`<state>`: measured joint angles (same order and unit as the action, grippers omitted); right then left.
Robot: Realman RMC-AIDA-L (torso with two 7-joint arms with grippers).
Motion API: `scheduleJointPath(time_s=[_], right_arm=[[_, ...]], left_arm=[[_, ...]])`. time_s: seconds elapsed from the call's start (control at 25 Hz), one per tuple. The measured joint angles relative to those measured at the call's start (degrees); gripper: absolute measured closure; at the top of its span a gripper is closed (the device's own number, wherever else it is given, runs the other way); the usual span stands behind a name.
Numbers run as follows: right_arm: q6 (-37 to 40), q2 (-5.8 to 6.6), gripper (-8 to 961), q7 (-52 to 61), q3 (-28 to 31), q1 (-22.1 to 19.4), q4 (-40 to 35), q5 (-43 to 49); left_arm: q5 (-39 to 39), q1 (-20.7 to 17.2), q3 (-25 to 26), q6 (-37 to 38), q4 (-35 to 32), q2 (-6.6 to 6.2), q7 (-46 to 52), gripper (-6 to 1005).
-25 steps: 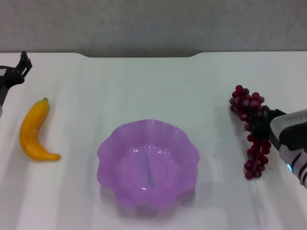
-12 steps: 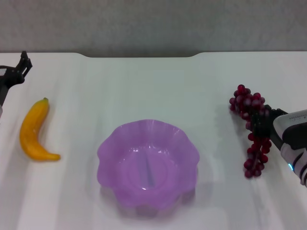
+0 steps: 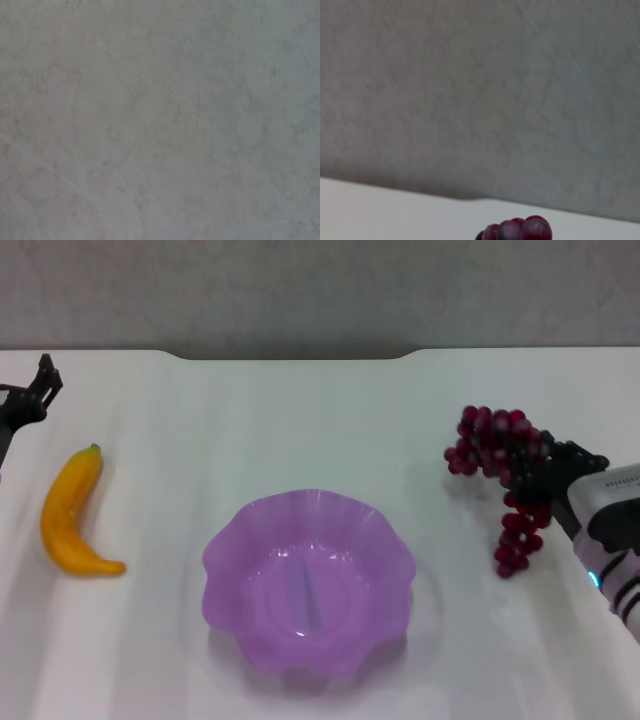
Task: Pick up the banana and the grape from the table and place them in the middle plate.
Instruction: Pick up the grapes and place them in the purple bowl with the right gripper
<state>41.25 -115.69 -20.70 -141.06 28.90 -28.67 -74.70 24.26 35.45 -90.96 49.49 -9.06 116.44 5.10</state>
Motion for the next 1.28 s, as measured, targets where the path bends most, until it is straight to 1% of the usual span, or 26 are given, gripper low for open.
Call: scheduleJointPath(time_s=[0.08, 0.32, 0.44, 0.52, 0.64, 0.72, 0.88, 0.92, 1.12, 1.28], right_arm=[[0.1, 0.28, 662, -0.5, 0.2, 0.1, -2.3, 0.2], [-0.2, 0.48, 663, -1.4, 0.4, 0.7, -4.4, 0.3], [-0.7, 0.53, 665, -5.4, 1.6, 0.0, -8.2, 0.3], [-2.6, 0.56, 666, -11.0, 4.6, -1.8, -13.0, 0.3], [-8.2, 0.59, 666, -22.1, 11.6, -5.5, -21.5, 0.3], [-11.2, 0.59, 666, -26.7, 14.8, -7.2, -25.4, 0.3], [-17.0, 0.58, 665, -28.7, 17.8, -8.2, -30.9, 0.3], [-17.0, 0.58, 665, -28.7, 17.8, -8.2, -30.9, 0.3], [-22.6, 0.56, 665, -31.5, 20.2, -8.9, -35.1, 0.3], [-25.1, 0.56, 666, -34.0, 20.5, -9.3, -38.0, 0.3]], left_arm=[[0.0, -0.2, 0.0, 0.0, 0.0, -0.03, 0.0, 185], [0.0, -0.4, 0.0, 0.0, 0.1, -0.06, -0.1, 188], [0.0, -0.8, 0.0, -0.1, 0.1, -0.08, 0.0, 189], [0.0, -1.0, 0.0, -0.1, 0.1, -0.08, 0.0, 189], [0.0, -1.1, 0.0, -0.5, 0.1, -0.08, 0.0, 190], [0.0, -0.9, 0.0, -1.2, 0.1, -0.08, 0.0, 191], [0.0, -0.9, 0.0, -1.5, 0.1, -0.07, 0.0, 193], [0.0, -0.9, 0.0, -1.5, 0.1, -0.07, 0.0, 193], [0.0, -0.9, 0.0, -1.5, 0.0, -0.08, 0.0, 195], [0.0, -0.9, 0.0, -1.5, 0.0, -0.08, 0.0, 196]])
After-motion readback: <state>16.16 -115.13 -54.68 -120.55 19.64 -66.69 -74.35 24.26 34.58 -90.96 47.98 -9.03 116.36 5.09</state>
